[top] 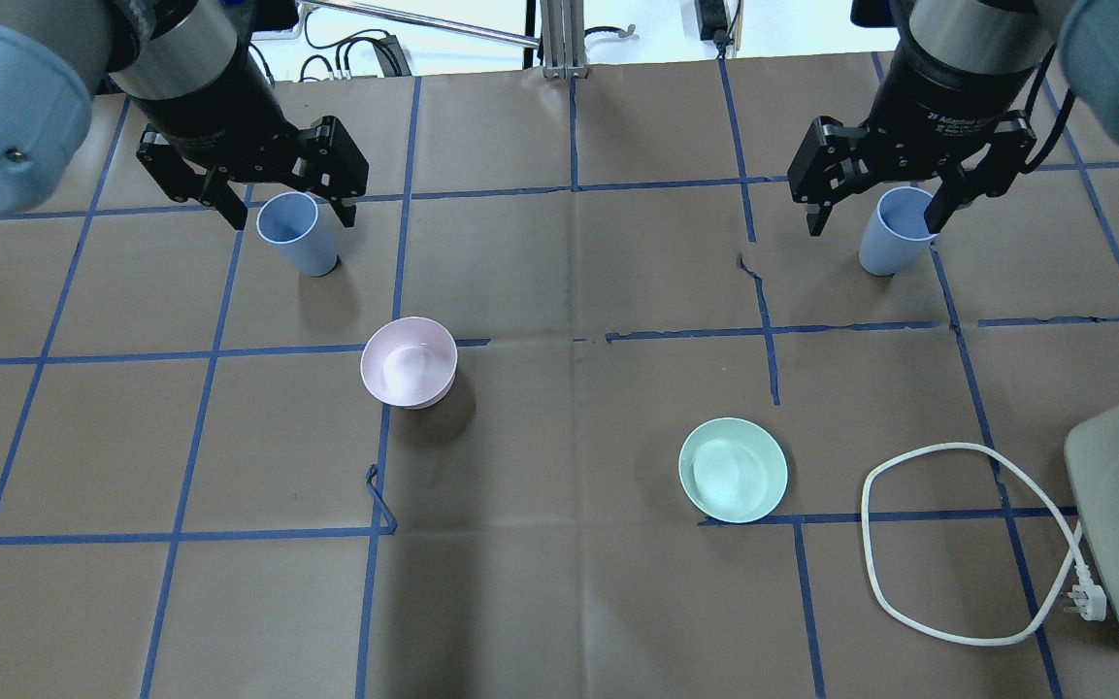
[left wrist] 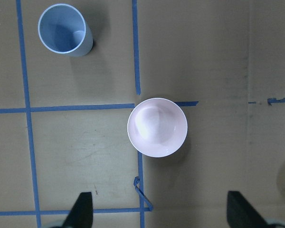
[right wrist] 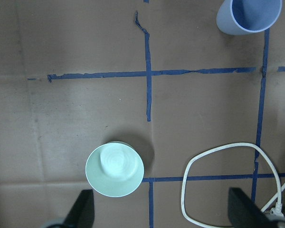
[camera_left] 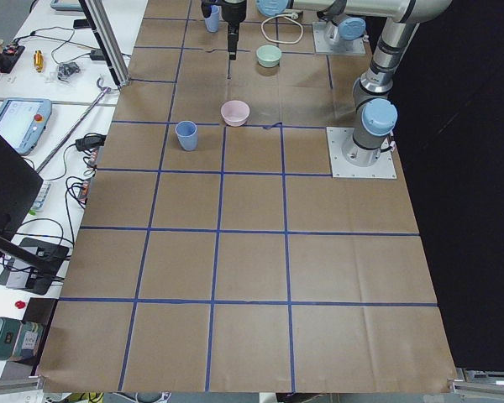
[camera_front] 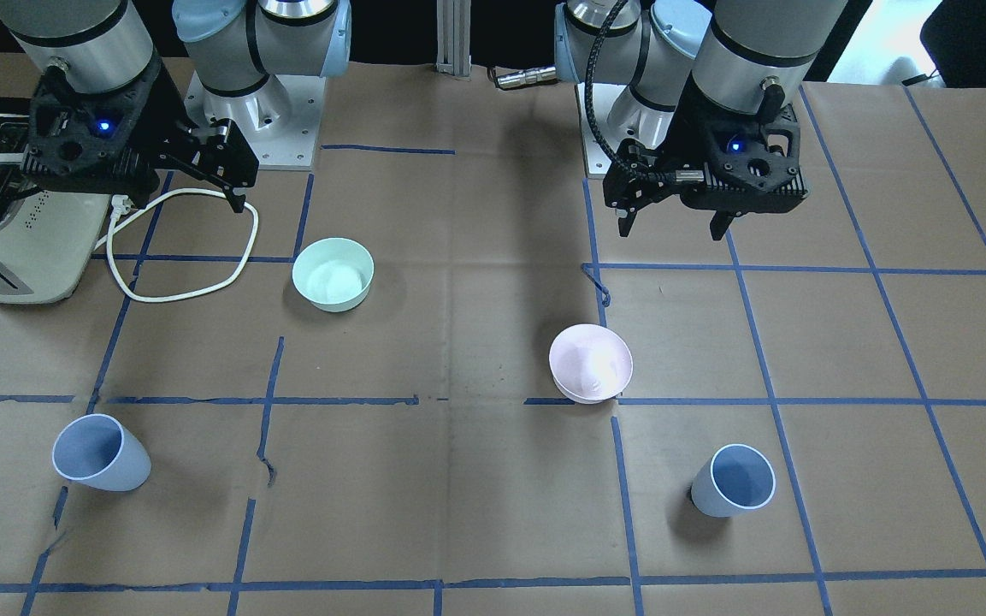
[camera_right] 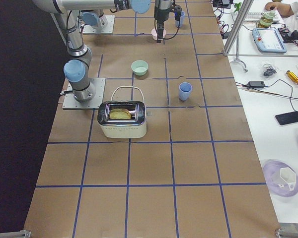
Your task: Stack blue cups with both arms
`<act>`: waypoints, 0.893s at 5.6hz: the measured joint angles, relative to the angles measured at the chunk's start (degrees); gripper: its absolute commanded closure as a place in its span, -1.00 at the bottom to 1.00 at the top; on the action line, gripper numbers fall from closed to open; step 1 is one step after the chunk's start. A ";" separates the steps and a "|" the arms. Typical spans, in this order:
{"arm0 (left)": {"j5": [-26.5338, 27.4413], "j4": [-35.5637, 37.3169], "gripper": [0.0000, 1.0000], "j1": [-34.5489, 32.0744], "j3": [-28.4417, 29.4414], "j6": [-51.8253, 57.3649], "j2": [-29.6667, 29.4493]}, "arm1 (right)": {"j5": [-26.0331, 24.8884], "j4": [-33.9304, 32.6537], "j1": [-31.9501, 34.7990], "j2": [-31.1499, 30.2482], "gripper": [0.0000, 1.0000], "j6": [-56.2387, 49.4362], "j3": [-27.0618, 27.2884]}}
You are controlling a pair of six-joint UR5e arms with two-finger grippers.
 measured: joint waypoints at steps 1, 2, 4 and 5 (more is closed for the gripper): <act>-0.01 -0.01 -0.98 0.00 -0.01 0.02 0.00 | -0.03 -0.05 0.00 0.05 -1.00 0.00 0.02; -0.04 -0.02 -0.98 0.01 -0.06 0.07 0.01 | -0.04 -0.26 0.00 0.13 -1.00 0.00 0.01; -0.02 -0.02 -0.98 -0.02 -0.08 0.08 0.01 | 0.09 -1.05 -0.13 0.58 -1.00 -0.35 -0.52; -0.02 0.01 -0.98 -0.01 -0.08 0.17 0.01 | 0.12 -1.47 -0.39 0.83 -1.00 -0.48 -0.78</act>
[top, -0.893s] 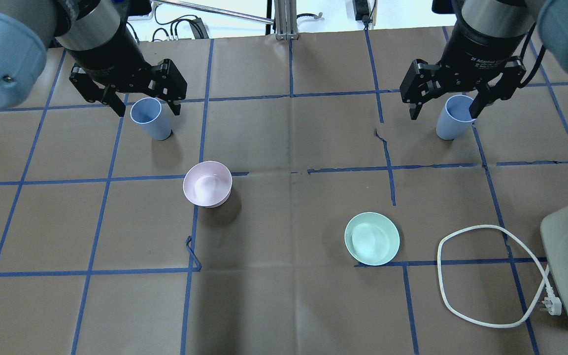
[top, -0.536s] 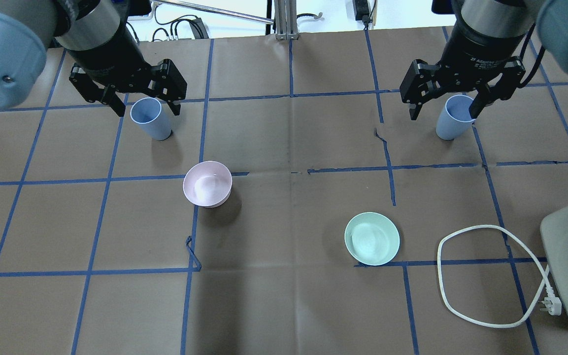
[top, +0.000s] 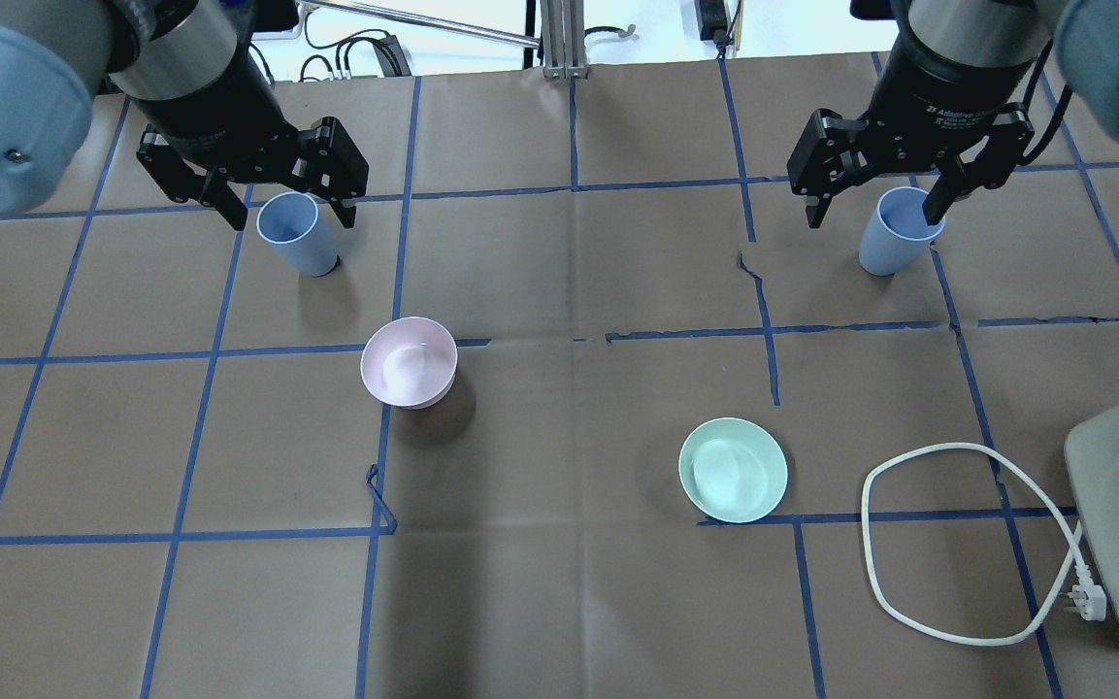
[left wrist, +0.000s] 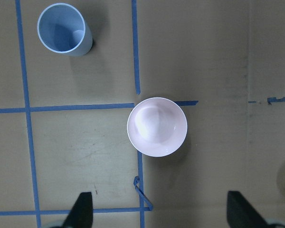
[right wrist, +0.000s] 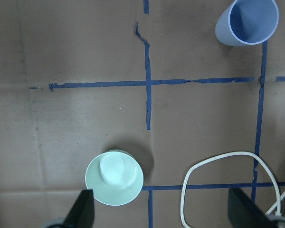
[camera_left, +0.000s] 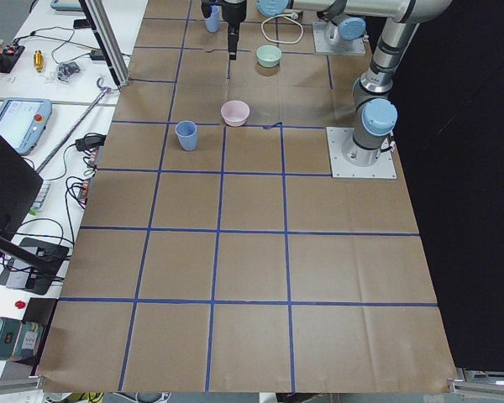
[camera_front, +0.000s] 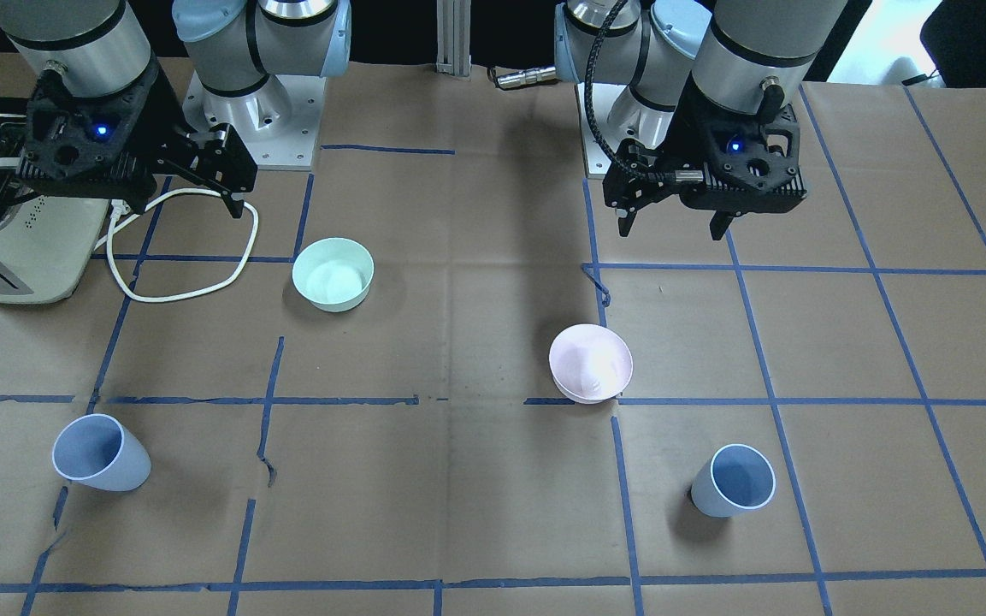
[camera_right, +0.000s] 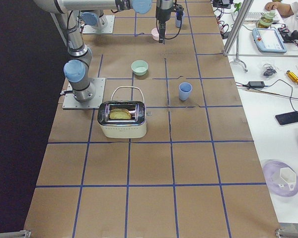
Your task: Stack blue cups with both arms
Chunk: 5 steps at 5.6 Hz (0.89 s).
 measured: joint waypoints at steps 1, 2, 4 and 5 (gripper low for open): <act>-0.05 0.22 -0.98 0.22 0.05 0.24 -0.06 | -0.02 -0.71 -0.80 0.87 -1.00 -0.12 -0.27; -0.19 0.55 -0.98 0.75 0.10 0.48 -0.13 | -0.04 -1.22 -3.52 2.86 -1.00 -1.13 -1.57; -0.30 0.93 -0.98 2.10 0.47 0.65 -1.34 | -0.29 -2.66 -10.57 9.52 -1.00 -10.02 -6.90; -0.36 2.37 -0.98 3.32 0.38 1.56 -2.87 | -0.40 -4.70 -12.99 13.49 -1.00 -15.91 -9.57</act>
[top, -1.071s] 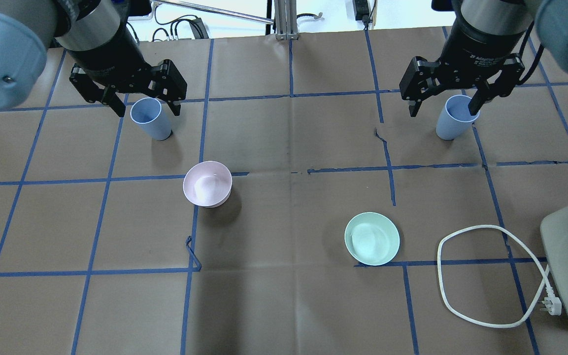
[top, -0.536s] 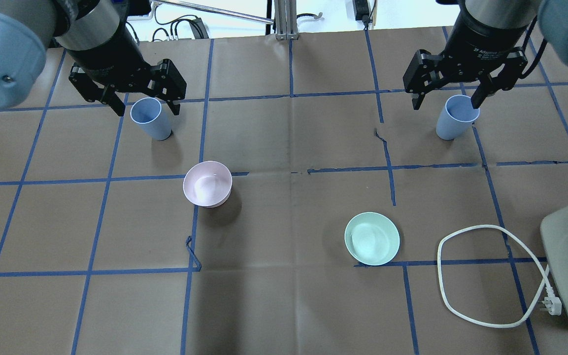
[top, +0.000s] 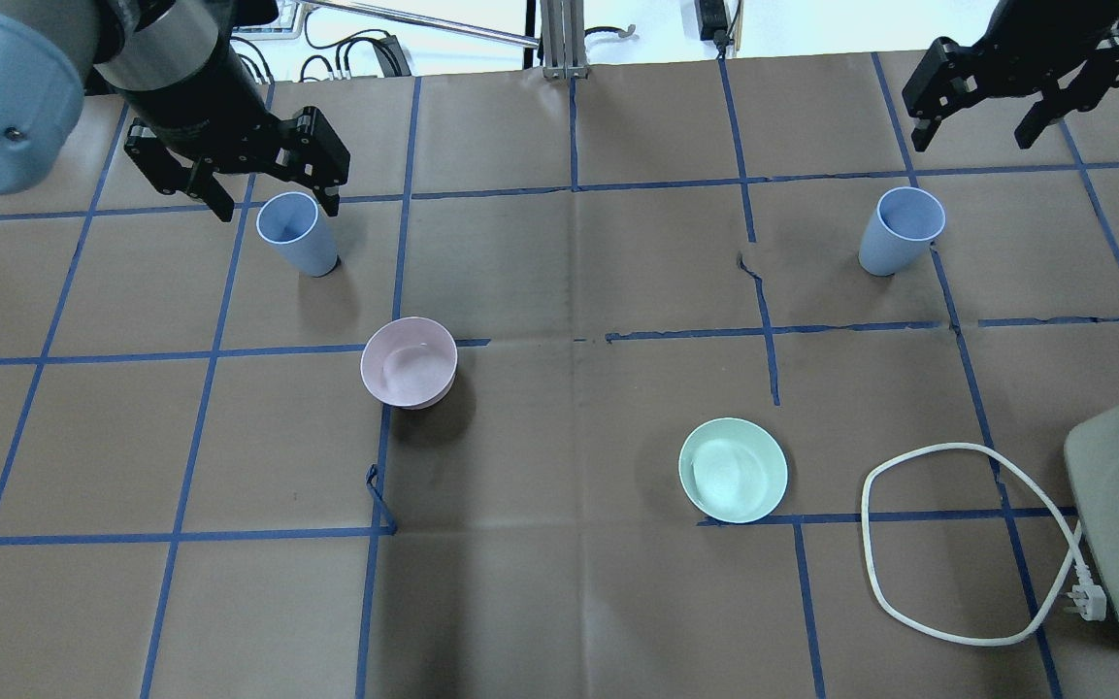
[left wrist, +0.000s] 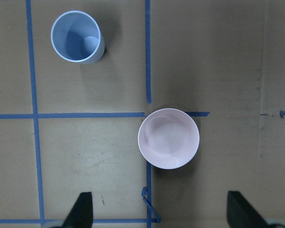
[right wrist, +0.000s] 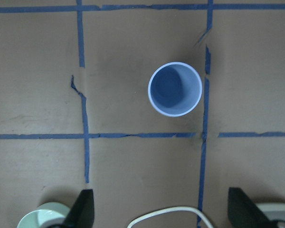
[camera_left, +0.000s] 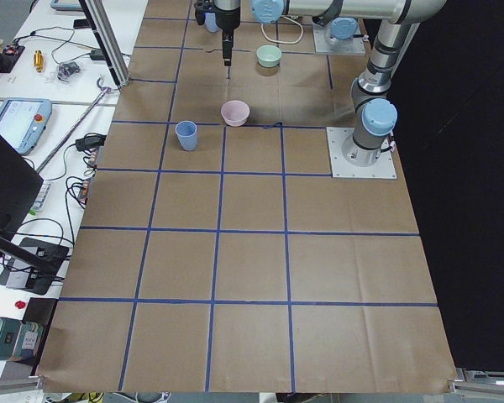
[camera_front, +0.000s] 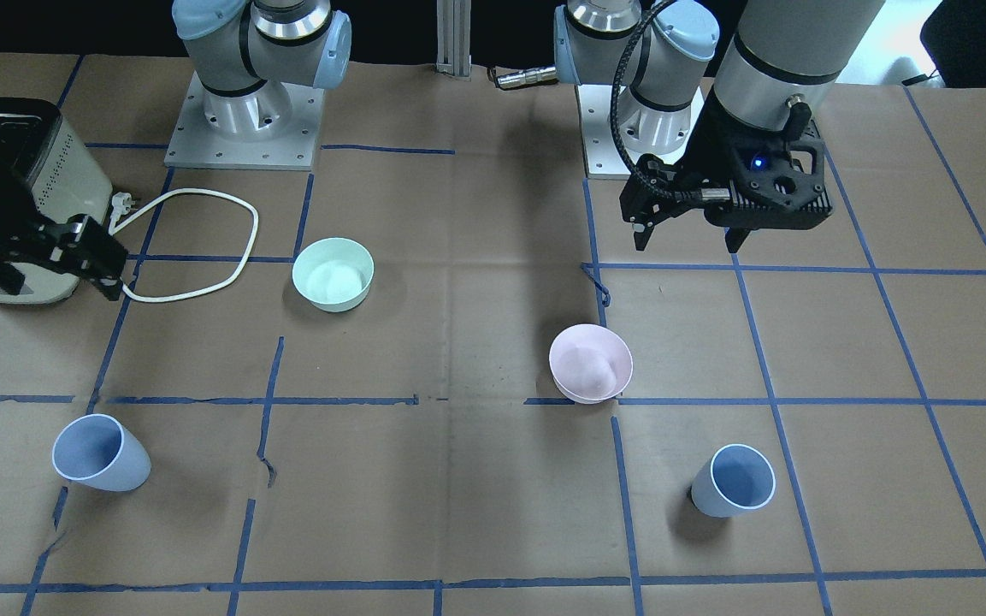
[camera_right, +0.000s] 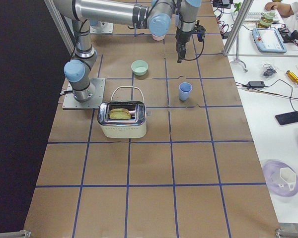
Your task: Stack blue cups with both arms
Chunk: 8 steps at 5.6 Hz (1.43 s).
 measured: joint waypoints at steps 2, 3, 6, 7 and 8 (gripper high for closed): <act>-0.17 8.11 -0.97 3.01 -0.11 4.78 -6.19 | 0.15 -3.59 -5.32 5.71 -1.00 -8.69 -2.61; -0.05 13.93 -0.97 3.51 0.25 6.70 -11.10 | 0.42 -5.07 -6.29 7.51 -1.00 -9.74 -2.47; 0.01 26.62 -0.97 4.51 -0.90 10.98 -20.88 | 1.07 -19.80 -5.95 12.54 -1.00 -7.90 6.12; 0.10 27.61 -0.97 4.80 -1.70 11.02 -23.00 | 1.13 -26.12 -5.86 12.79 -0.99 -7.57 10.95; 0.47 28.91 -0.62 4.90 -2.66 10.93 -24.74 | 1.18 -29.79 -5.77 12.85 -0.35 -7.41 14.10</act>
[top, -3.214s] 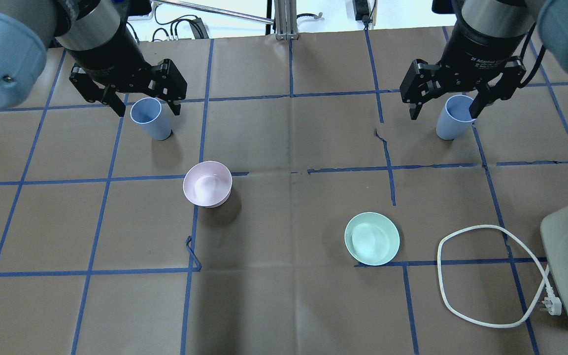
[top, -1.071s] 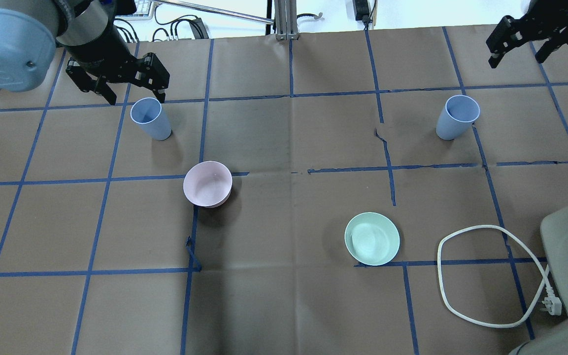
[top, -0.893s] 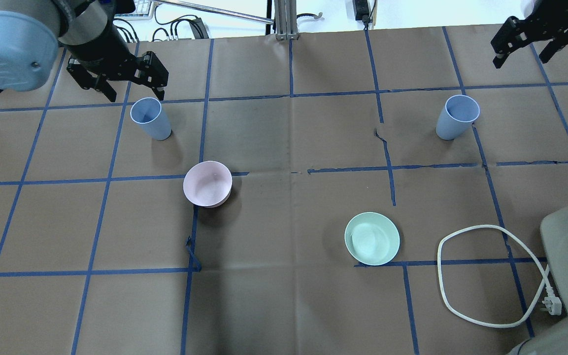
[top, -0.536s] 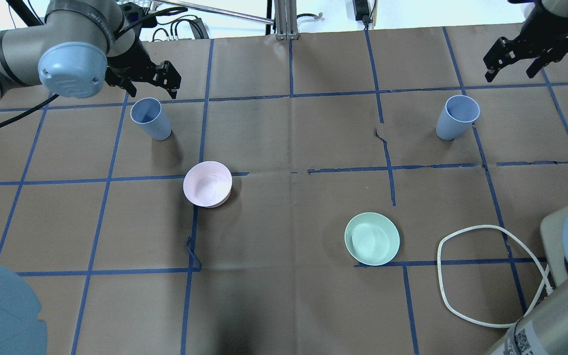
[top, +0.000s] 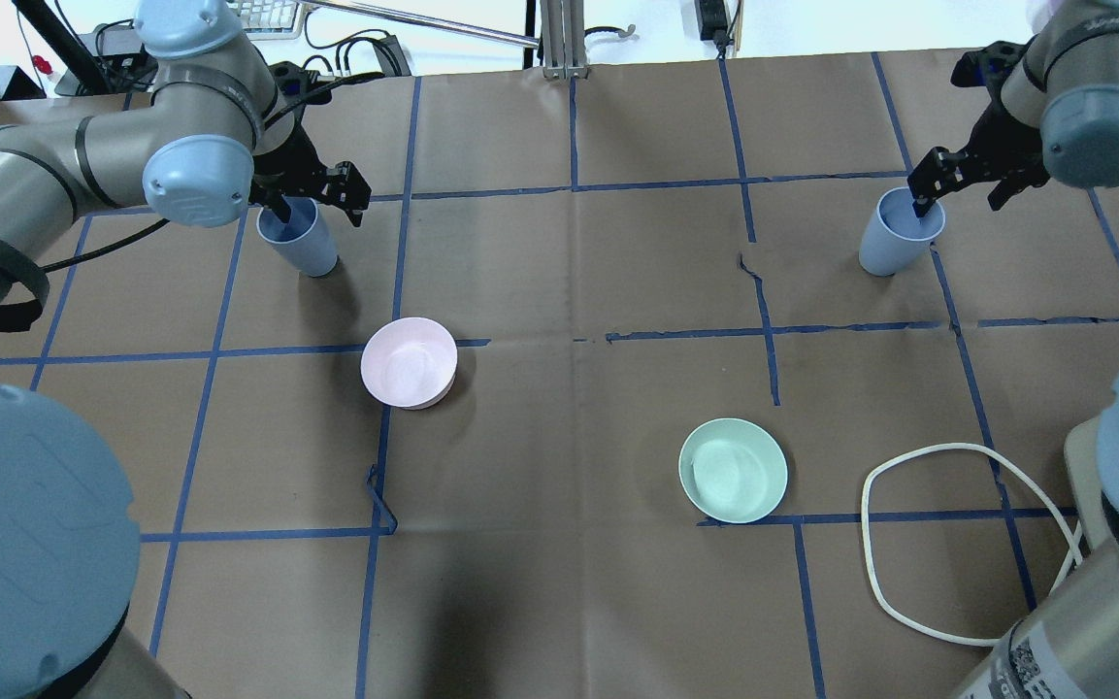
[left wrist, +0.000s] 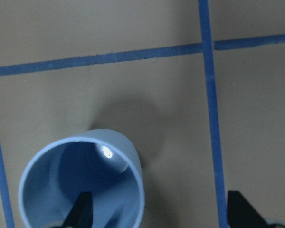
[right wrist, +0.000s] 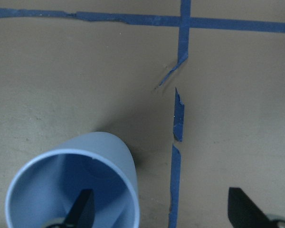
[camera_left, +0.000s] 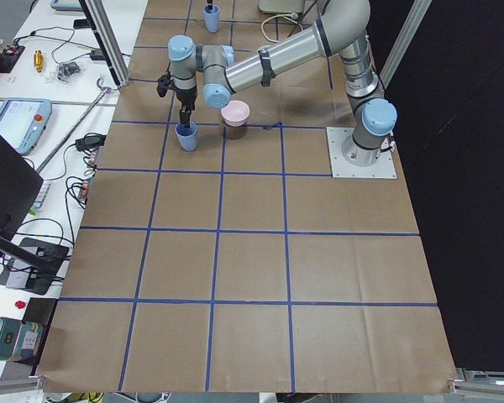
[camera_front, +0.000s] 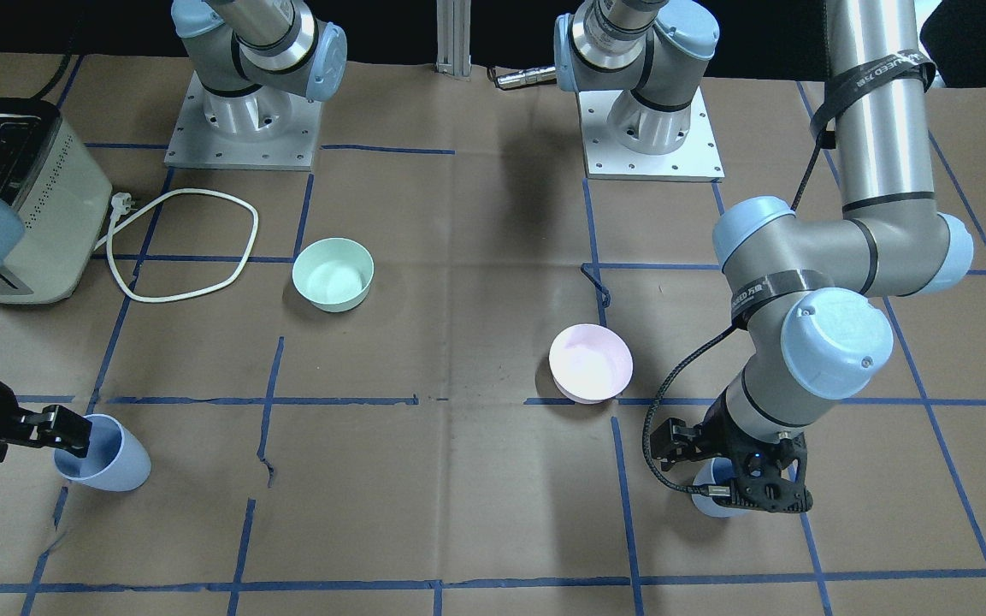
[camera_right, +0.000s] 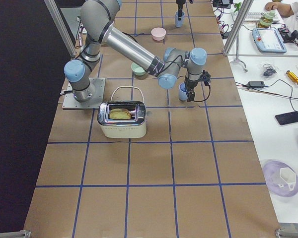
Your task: Stack blue cups with both arms
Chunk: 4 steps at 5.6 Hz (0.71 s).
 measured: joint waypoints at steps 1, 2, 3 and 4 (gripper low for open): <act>0.44 1.44 0.23 0.03 -0.48 -0.06 -1.58 | 0.97 -1.29 0.04 0.02 0.50 0.16 1.27; 0.72 2.11 0.66 0.05 -0.66 -0.06 -2.39 | 2.47 -1.61 0.07 -0.04 0.83 0.19 1.59; 0.99 2.53 0.76 0.05 -0.57 -0.28 -2.60 | 3.05 -1.63 0.07 -0.14 0.85 0.16 1.61; 1.17 2.81 0.80 0.04 -0.30 -0.72 -2.53 | 3.24 -1.54 0.11 -0.37 0.85 0.35 1.44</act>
